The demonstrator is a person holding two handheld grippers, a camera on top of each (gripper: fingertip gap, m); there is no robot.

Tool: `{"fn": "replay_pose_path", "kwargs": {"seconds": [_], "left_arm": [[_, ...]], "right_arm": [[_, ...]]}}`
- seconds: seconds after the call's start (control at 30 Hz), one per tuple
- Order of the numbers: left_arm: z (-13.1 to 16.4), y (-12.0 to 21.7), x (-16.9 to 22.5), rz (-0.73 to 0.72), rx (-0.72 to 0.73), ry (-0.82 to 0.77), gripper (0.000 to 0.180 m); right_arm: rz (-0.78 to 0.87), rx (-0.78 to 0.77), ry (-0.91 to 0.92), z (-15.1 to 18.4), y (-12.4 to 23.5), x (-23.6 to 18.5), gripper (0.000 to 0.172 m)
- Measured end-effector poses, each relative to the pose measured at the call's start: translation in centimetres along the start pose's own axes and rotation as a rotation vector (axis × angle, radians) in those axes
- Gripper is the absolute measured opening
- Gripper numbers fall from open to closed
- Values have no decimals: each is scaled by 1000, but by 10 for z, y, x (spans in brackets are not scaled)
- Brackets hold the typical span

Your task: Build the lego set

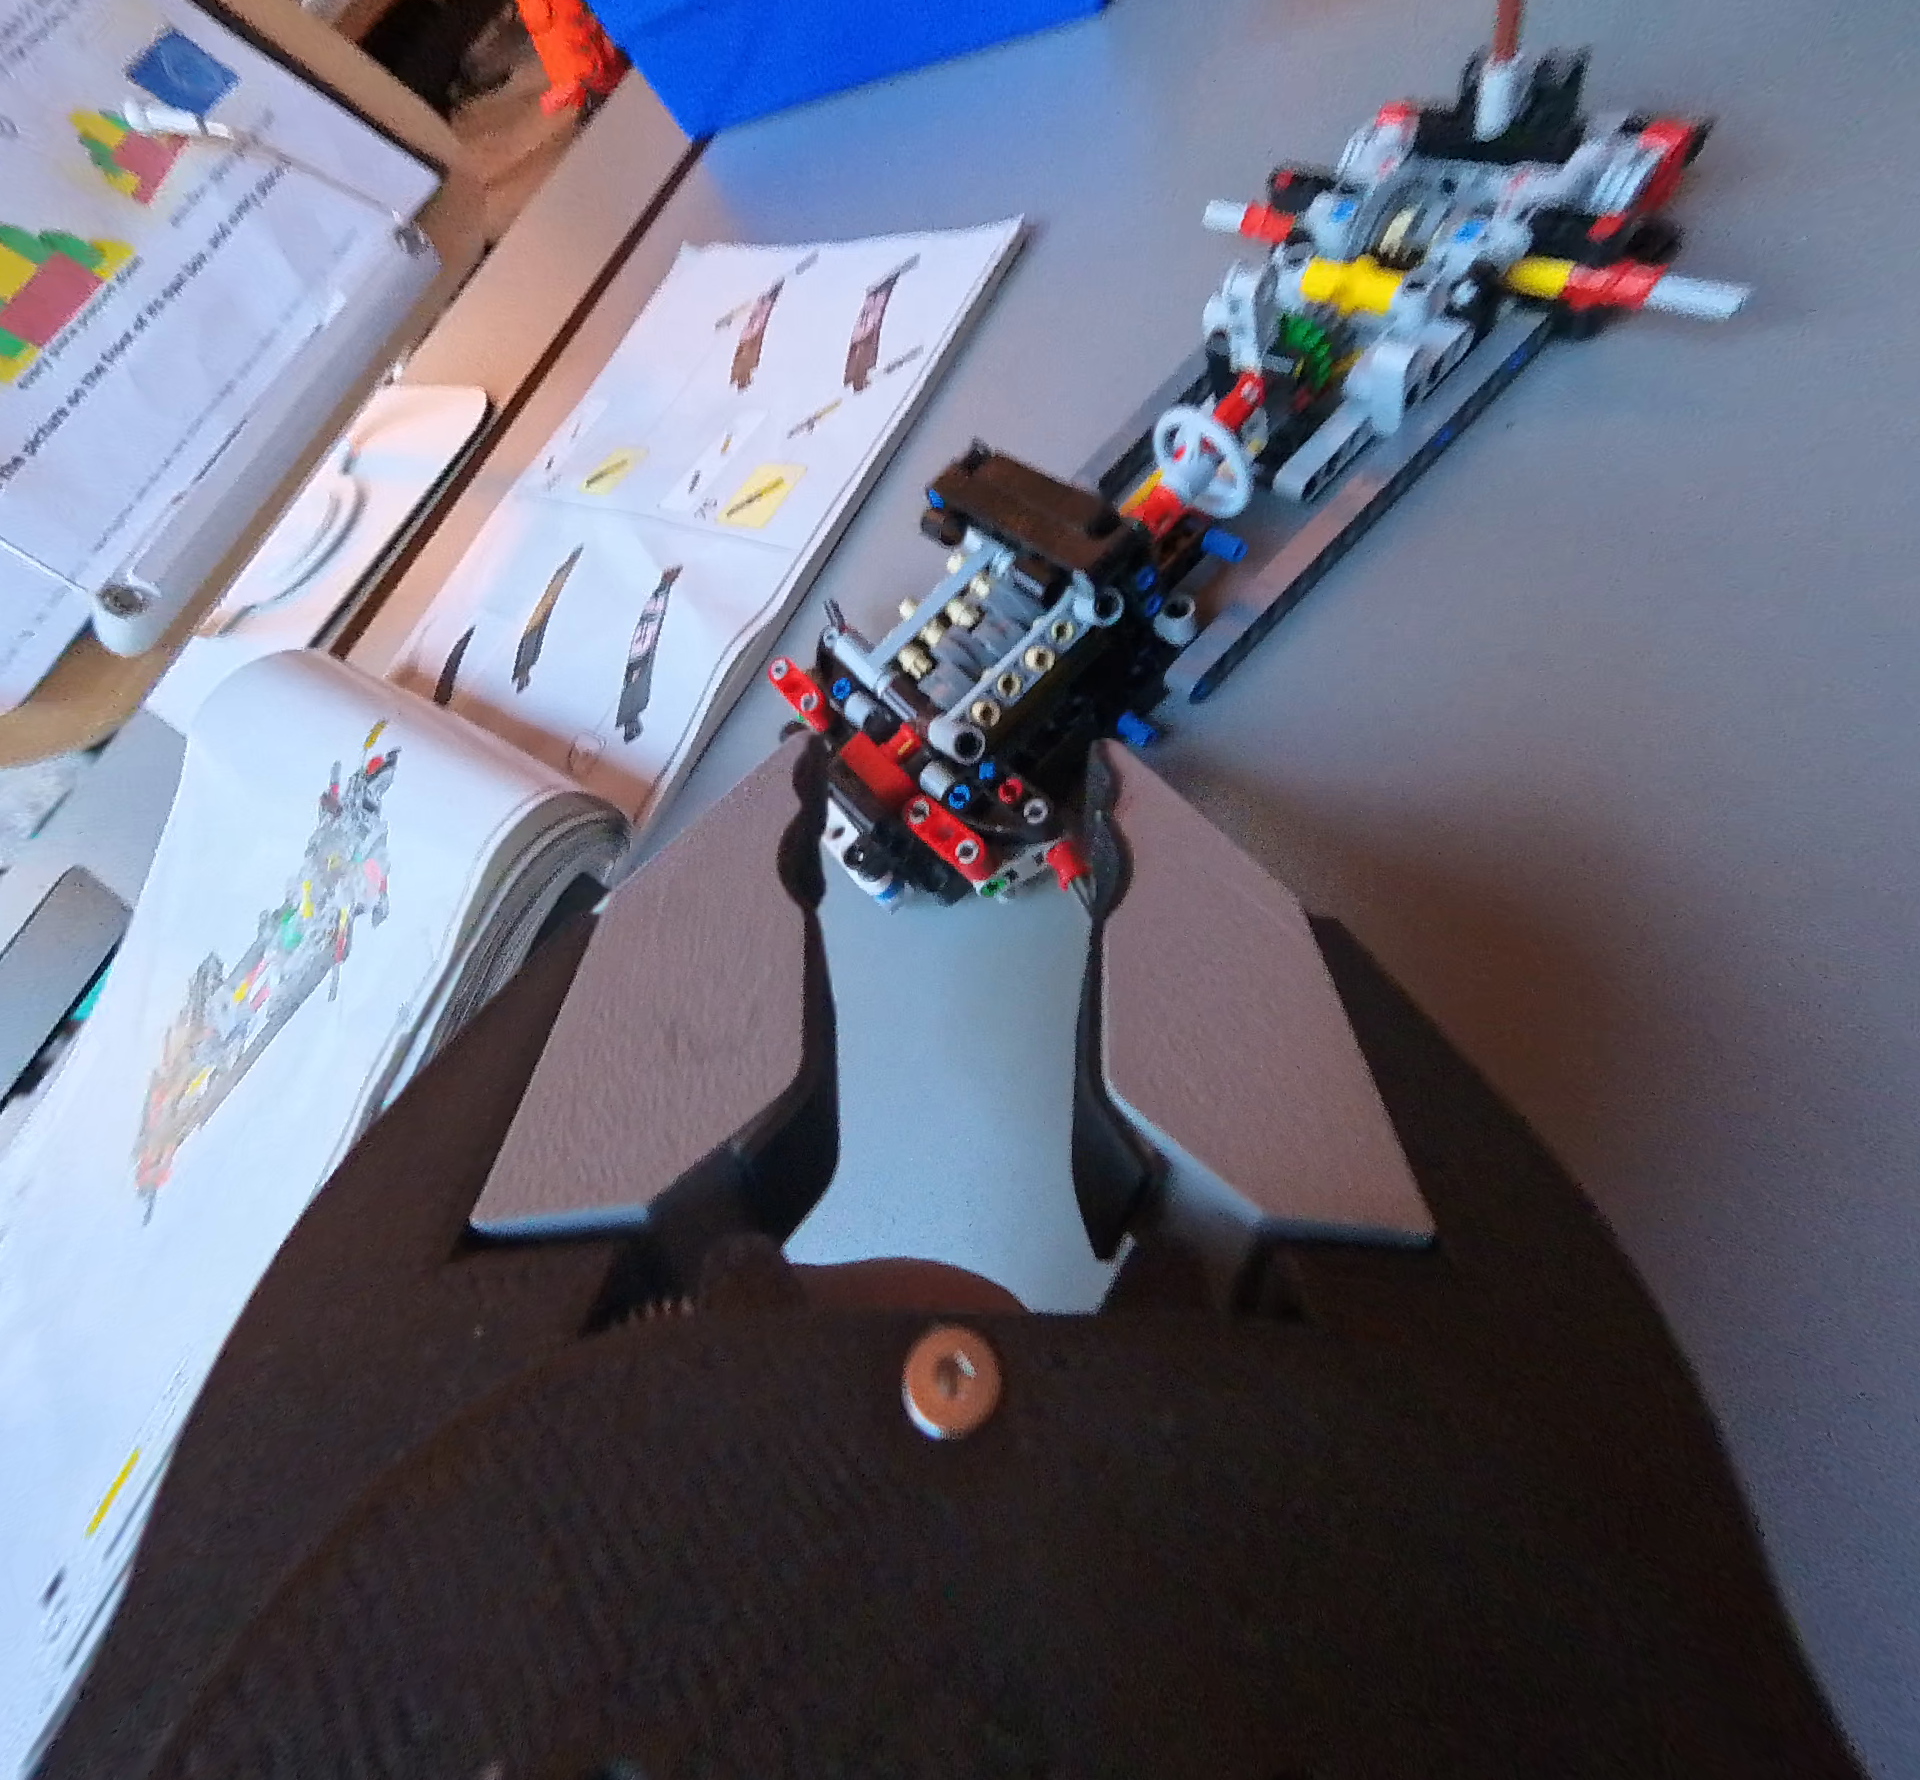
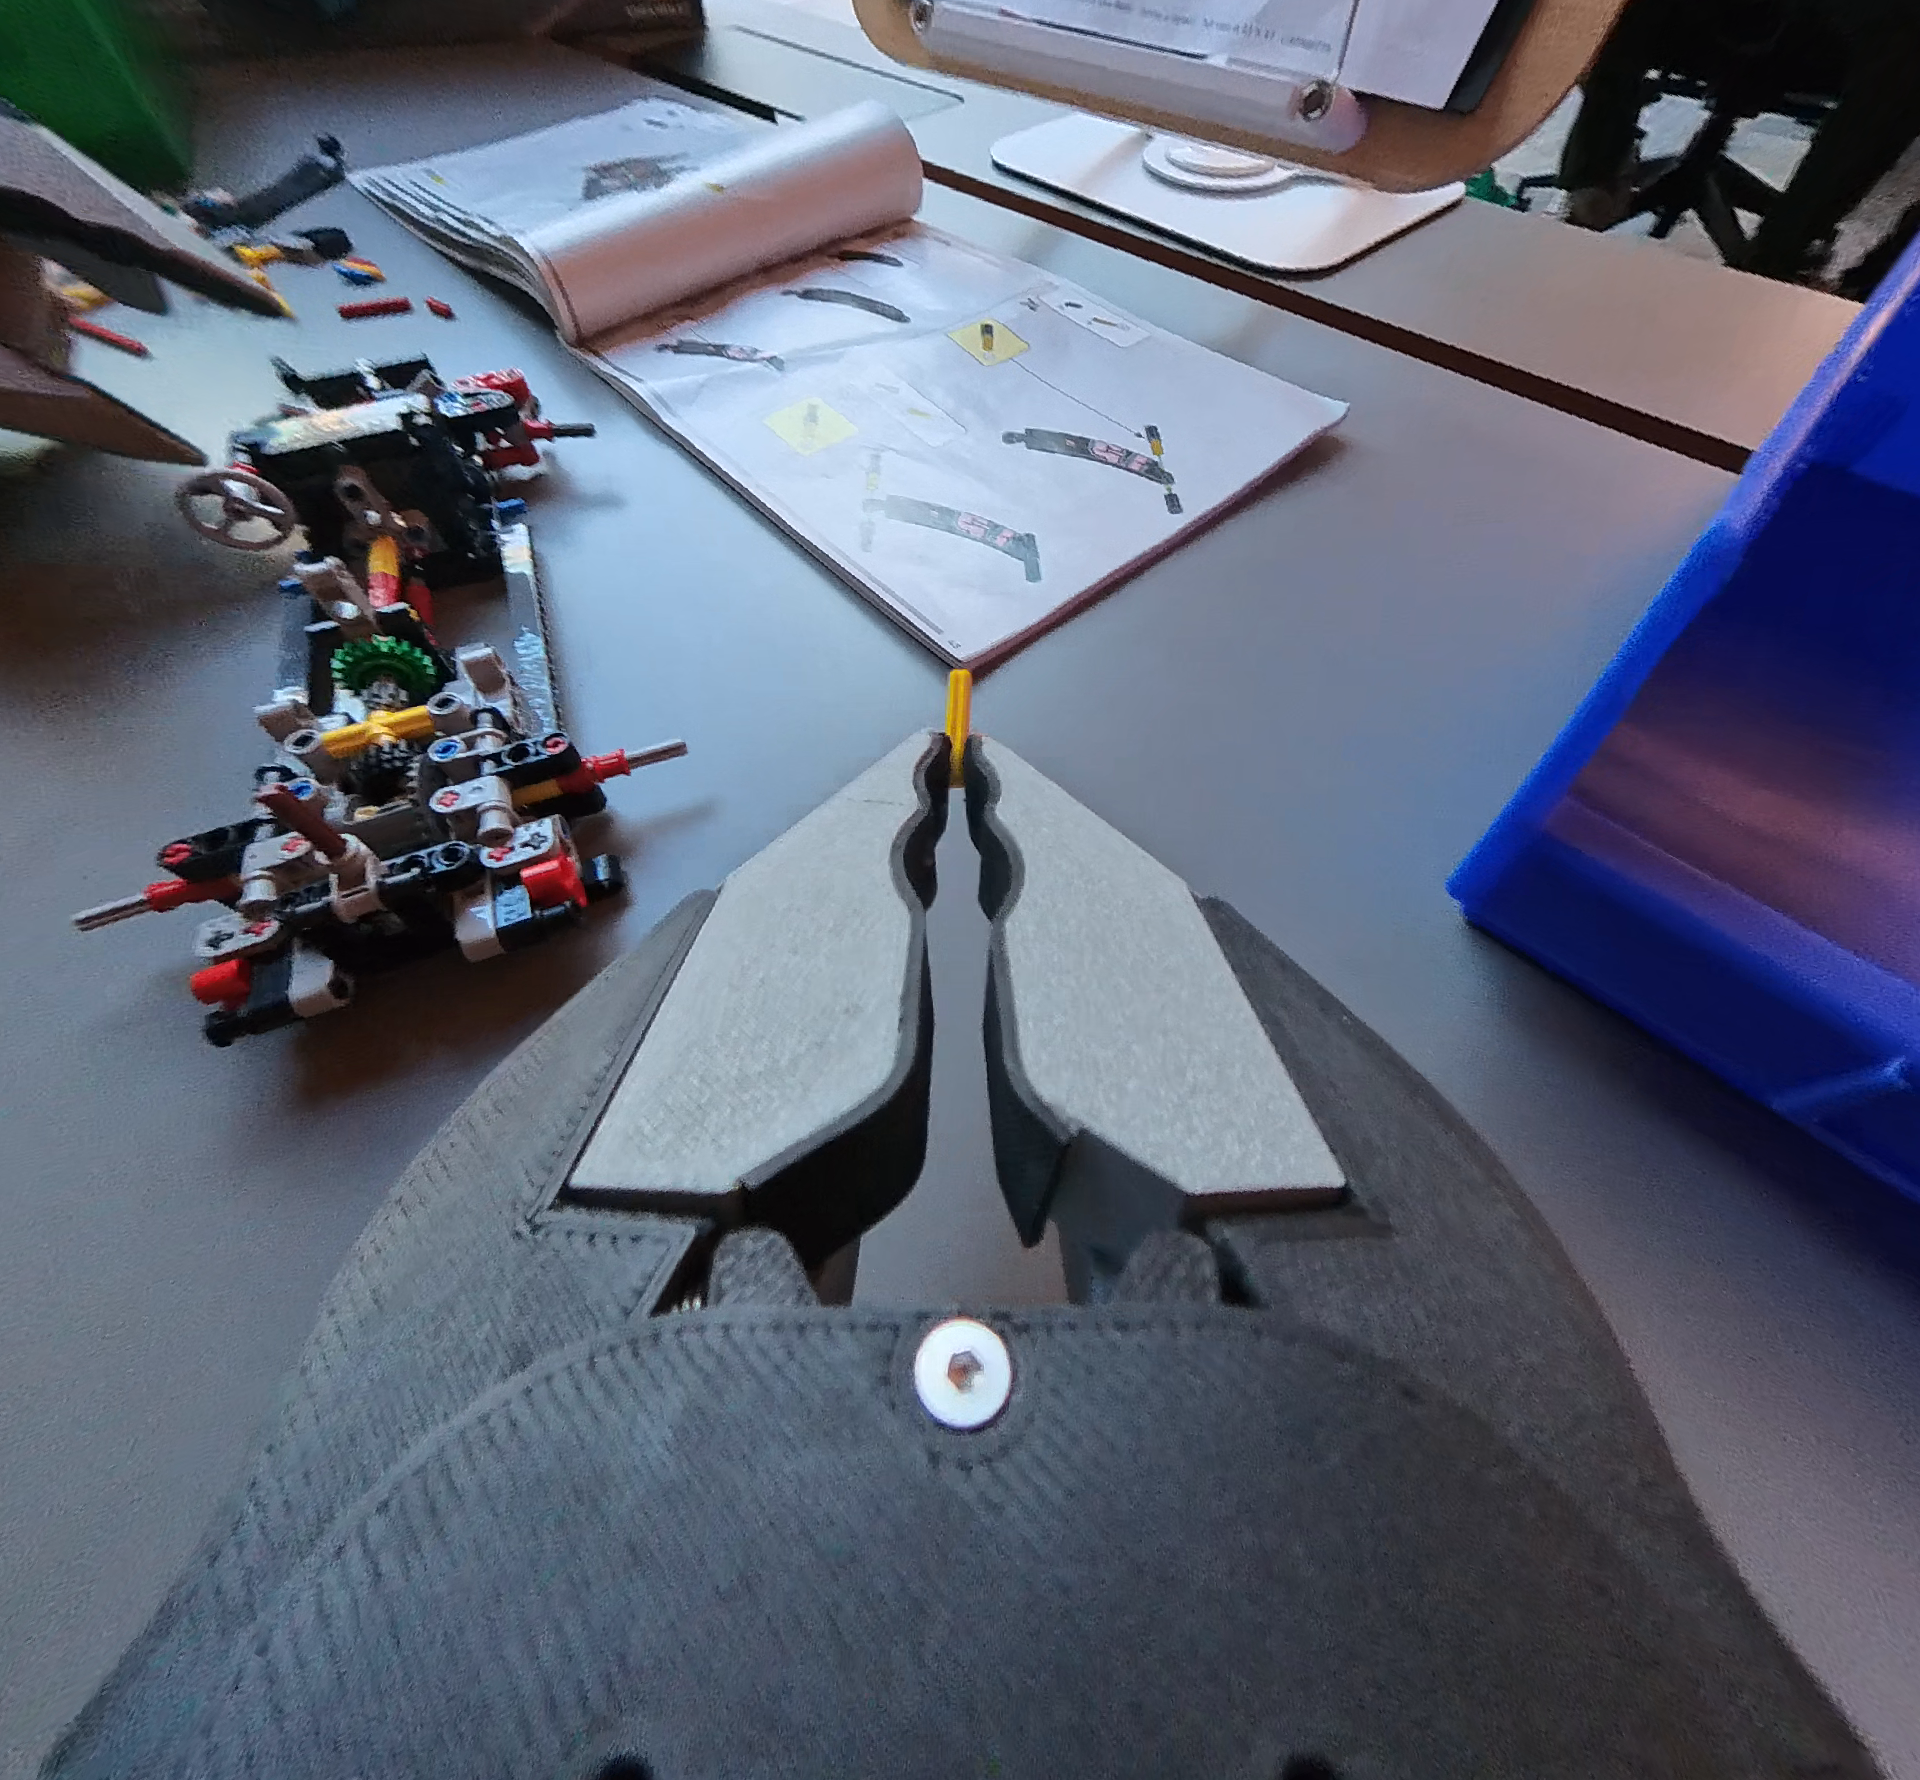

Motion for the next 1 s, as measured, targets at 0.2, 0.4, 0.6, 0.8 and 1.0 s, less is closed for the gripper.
{"fn": "replay_pose_path", "kwargs": {"seconds": [0.2, 0.4, 0.6, 0.8, 1.0], "left_arm": [[-2, 4, -18, -12, 74, 117, 44], [-20, 9, -24, -97, 118, 204, 44], [-83, 11, 0, -145, 216, 49, 53], [-129, -2, 31, -196, 254, -221, 55], [-150, 4, 38, -242, 326, -279, 49]], "right_arm": [[-126, 68, -22, -11, 0, -19, 0], [-323, 213, -89, -47, -5, -68, 0], [-721, 306, -430, -91, -11, -129, 0], [-929, 352, -685, -111, 0, -155, 0], [-977, 312, -747, -106, -2, -178, 0]]}}
Point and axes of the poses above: each gripper's, where its closed fingertips meet, y back along the fingers, z out of its underside, x = y × z across the jaws, the point moved 3 cm from there along y, back along the fingers, and after that the axes turned 3 degrees about -x, right-handed, at the moved point
